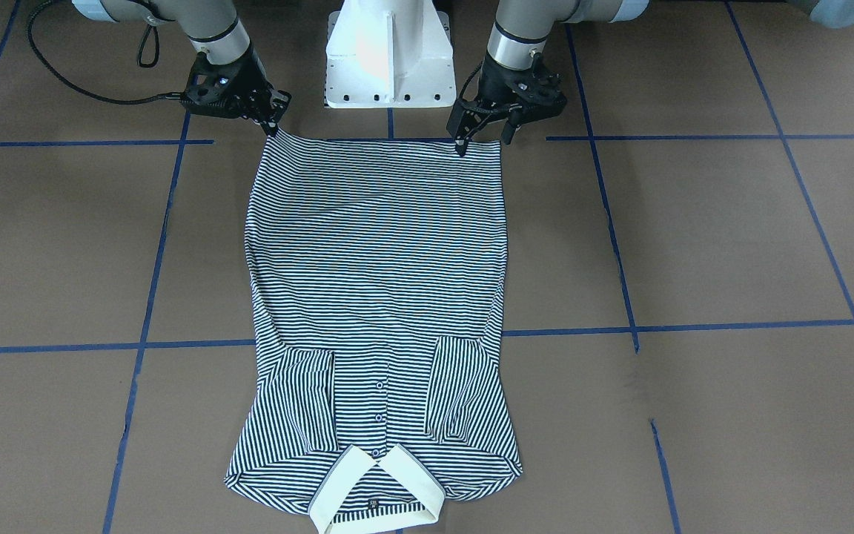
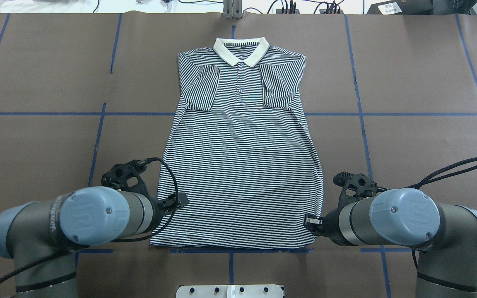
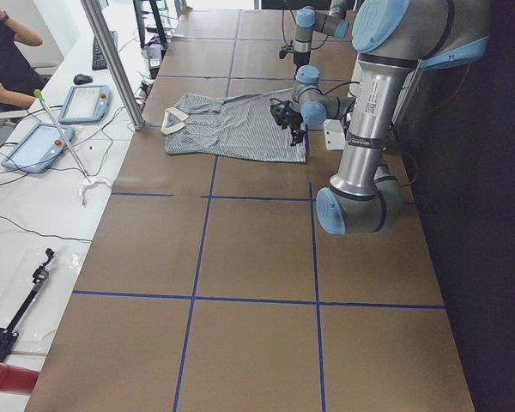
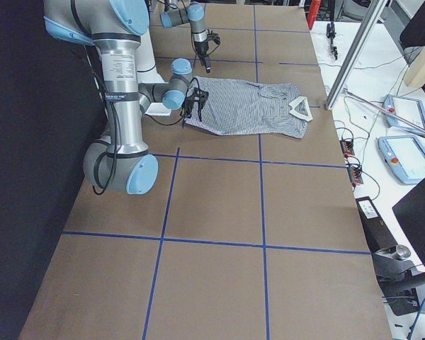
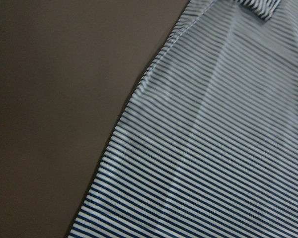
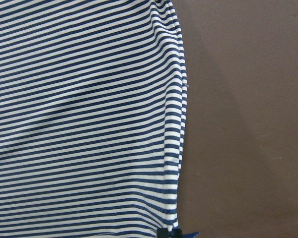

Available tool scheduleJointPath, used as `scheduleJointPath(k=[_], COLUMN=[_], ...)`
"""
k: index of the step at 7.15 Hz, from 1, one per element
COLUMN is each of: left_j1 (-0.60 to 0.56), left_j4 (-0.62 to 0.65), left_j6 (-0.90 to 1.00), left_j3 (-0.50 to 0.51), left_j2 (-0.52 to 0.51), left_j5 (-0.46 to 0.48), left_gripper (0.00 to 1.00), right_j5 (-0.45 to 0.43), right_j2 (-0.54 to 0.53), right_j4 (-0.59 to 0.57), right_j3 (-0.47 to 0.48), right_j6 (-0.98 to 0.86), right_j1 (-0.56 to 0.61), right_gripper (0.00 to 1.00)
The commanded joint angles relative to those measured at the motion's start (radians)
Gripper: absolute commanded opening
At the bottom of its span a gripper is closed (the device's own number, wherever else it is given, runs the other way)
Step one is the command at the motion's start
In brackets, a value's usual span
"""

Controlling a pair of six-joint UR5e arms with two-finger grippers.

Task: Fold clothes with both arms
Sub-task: 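Grasp the hem corners nearest the robot with both grippers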

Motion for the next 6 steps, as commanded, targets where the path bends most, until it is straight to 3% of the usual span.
scheduleJointPath(k=[1, 6], left_j1=[0.081, 0.080], left_j4=[0.011, 0.010], left_j6=[-0.063, -0.063], left_j3=[0.053, 0.093], left_j2=[0.009, 0.015], left_j5=[0.050, 0.061], left_gripper=[1.00, 1.00], right_j5=[0.003, 0.004], right_j2=[0.001, 0.011], right_j4=[0.001, 0.000], right_j3=[0.003, 0.000], right_j6=[-0.001, -0.001], right_j1=[0.006, 0.007], right_gripper=[0.00, 0.00])
